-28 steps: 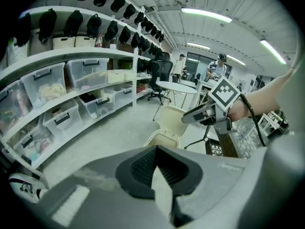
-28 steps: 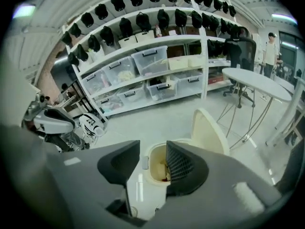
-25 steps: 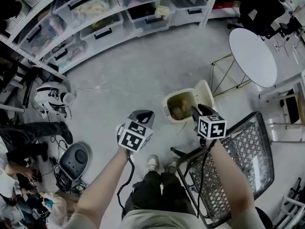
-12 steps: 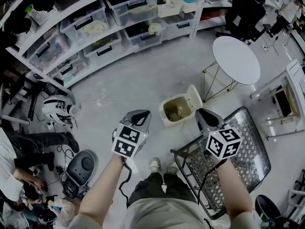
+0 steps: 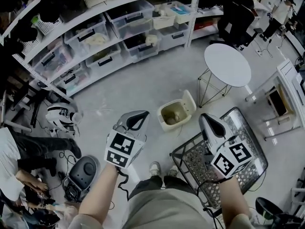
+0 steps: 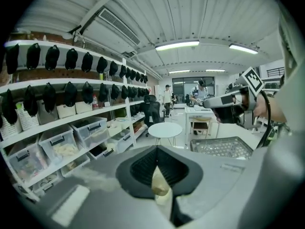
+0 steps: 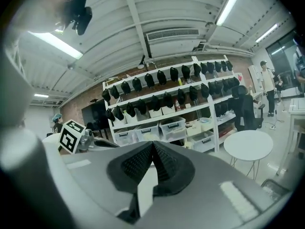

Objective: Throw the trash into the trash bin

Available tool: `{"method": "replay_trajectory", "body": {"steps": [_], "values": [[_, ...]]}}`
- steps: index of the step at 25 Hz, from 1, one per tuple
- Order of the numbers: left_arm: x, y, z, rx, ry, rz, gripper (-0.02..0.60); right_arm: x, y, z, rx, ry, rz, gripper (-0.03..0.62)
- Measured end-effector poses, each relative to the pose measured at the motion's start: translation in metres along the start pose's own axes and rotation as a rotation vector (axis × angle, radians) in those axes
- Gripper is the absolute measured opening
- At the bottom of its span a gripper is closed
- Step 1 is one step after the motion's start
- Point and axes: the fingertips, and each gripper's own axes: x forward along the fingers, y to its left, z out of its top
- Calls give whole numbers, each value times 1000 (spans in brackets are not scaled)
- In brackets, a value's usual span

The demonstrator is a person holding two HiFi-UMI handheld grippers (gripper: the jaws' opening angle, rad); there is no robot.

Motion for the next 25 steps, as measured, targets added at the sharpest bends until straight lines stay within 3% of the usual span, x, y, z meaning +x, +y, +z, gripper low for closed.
{"method": "replay_trajectory", "body": {"steps": [8, 16, 22, 25], "values": [[-58, -14, 43, 19, -105, 49, 2, -33, 55, 41, -119, -45, 105, 3], [-96, -24, 48, 12, -134, 52, 2, -46, 91, 59, -170, -74, 161, 3], [-106, -23, 57, -19, -152, 72, 2, -53, 91, 60, -224, -74, 144, 3], [-104, -24, 58, 1, -156, 72, 2, -53, 89, 57, -224, -70, 148, 3]]}}
